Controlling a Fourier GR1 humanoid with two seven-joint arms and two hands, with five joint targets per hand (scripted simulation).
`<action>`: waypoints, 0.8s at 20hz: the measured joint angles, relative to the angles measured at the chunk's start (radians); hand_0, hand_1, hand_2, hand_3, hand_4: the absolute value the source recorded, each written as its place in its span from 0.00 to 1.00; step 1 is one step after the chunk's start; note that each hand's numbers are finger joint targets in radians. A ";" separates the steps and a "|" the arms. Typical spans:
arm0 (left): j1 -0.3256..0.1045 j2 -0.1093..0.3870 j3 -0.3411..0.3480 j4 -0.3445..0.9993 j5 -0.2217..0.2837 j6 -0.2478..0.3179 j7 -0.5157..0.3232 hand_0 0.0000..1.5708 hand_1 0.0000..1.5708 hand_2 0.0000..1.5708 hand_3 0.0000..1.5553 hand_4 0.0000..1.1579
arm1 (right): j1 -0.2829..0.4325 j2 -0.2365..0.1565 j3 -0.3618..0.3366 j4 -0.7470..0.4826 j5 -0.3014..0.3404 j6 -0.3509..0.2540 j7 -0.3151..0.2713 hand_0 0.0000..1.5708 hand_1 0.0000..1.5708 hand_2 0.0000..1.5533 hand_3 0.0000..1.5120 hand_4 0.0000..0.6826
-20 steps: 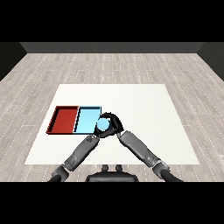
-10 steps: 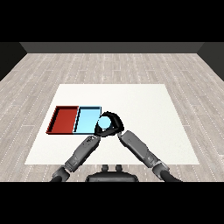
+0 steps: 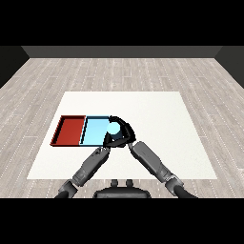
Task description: Pick the blue can and put it in the blue box
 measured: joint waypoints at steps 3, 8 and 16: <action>-0.007 0.000 -0.009 0.004 0.003 0.014 0.001 1.00 1.00 0.99 0.96 0.98 | -0.009 0.001 -0.005 0.013 -0.007 0.006 -0.015 0.00 0.00 0.00 0.00 0.00; -0.018 0.000 0.026 0.032 -0.030 0.001 -0.004 1.00 1.00 1.00 0.97 0.98 | 0.033 -0.003 -0.039 -0.049 0.014 0.022 0.034 0.00 0.00 0.00 0.00 0.00; 0.022 0.005 0.038 0.014 -0.080 0.016 -0.005 1.00 1.00 1.00 0.97 0.97 | 0.137 -0.040 -0.111 -0.189 0.036 0.092 0.070 0.00 0.00 0.00 0.00 0.00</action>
